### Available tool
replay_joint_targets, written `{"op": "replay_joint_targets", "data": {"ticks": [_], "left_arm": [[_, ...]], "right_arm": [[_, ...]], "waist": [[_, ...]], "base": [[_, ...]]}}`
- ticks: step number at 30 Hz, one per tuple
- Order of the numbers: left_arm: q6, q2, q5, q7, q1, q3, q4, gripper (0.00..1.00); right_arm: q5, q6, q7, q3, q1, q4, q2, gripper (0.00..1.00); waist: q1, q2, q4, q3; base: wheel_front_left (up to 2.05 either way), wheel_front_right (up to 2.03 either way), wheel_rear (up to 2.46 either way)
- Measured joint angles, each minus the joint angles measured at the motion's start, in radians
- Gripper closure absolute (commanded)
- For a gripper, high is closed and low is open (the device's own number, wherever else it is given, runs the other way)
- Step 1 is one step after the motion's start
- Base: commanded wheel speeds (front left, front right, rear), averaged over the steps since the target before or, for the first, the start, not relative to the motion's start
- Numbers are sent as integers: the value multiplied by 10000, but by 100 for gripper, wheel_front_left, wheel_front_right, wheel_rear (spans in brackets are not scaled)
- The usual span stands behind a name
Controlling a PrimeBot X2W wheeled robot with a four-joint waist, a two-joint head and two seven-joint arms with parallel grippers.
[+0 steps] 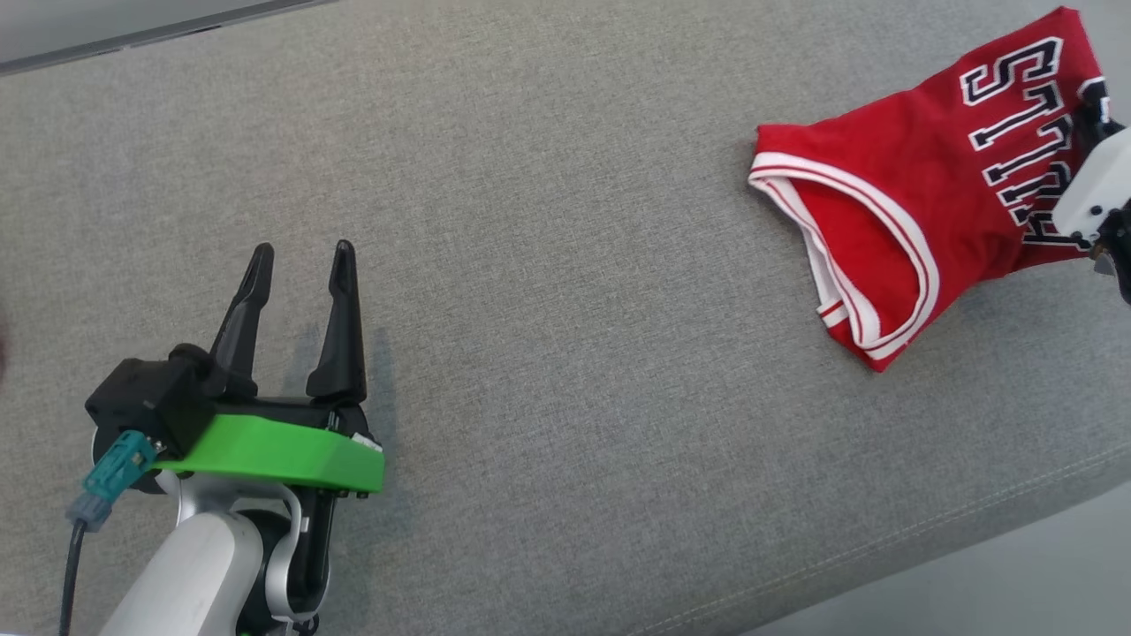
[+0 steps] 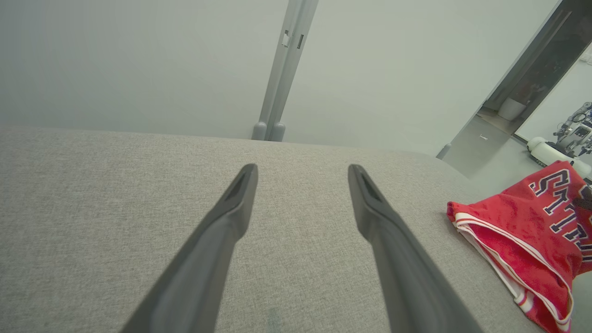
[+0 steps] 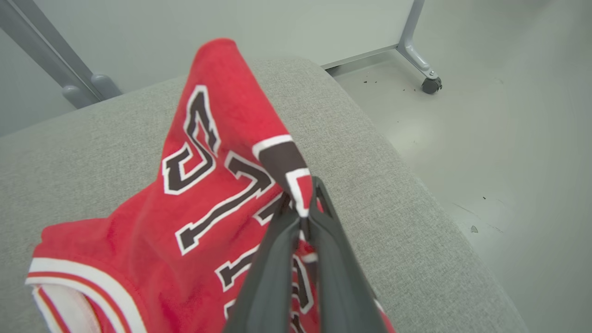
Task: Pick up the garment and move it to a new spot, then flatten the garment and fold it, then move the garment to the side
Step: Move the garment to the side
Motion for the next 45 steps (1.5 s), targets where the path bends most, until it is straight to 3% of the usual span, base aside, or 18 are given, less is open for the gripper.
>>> {"op": "replay_joint_targets", "data": {"ticks": [6, 15, 16, 17, 18, 32, 45], "left_arm": [[94, 188, 90, 201, -134, 15, -362, 0], [228, 428, 278, 464, -347, -12, -746, 0], [236, 430, 290, 497, -375, -21, -765, 0], [238, 439, 303, 506, -397, -25, -773, 0], [272, 439, 305, 508, -418, -31, -802, 0], [313, 376, 242, 370, -400, -50, -625, 0], [217, 46, -10, -383, 147, -19, 387, 0]], "right_arm": [[-268, 0, -683, -798, -313, 1233, -403, 100], [-986, 0, -1726, -1185, -899, 2332, -382, 100], [-1108, 0, -1952, -1239, -933, 2435, -439, 79], [-1312, 0, -2167, -1262, -965, 2522, -520, 27], [-1616, 0, -2594, -1411, -1057, 2675, -642, 0], [-2569, 0, -3191, -2040, -1055, 2894, -130, 0], [-1925, 0, -3432, -303, -340, 481, 807, 0]], "waist": [[0, 0, 197, 452], [0, 0, 417, 984], [0, 0, 450, 1024], [0, 0, 489, 1060], [0, 0, 570, 1113], [0, 0, 703, 794], [-1, 0, 786, -527]], "base": [[0, 0, 0], [0, 0, 0], [0, 0, 0], [0, 0, 0], [0, 0, 0], [0, 0, 0], [0, 0, 0]]}}
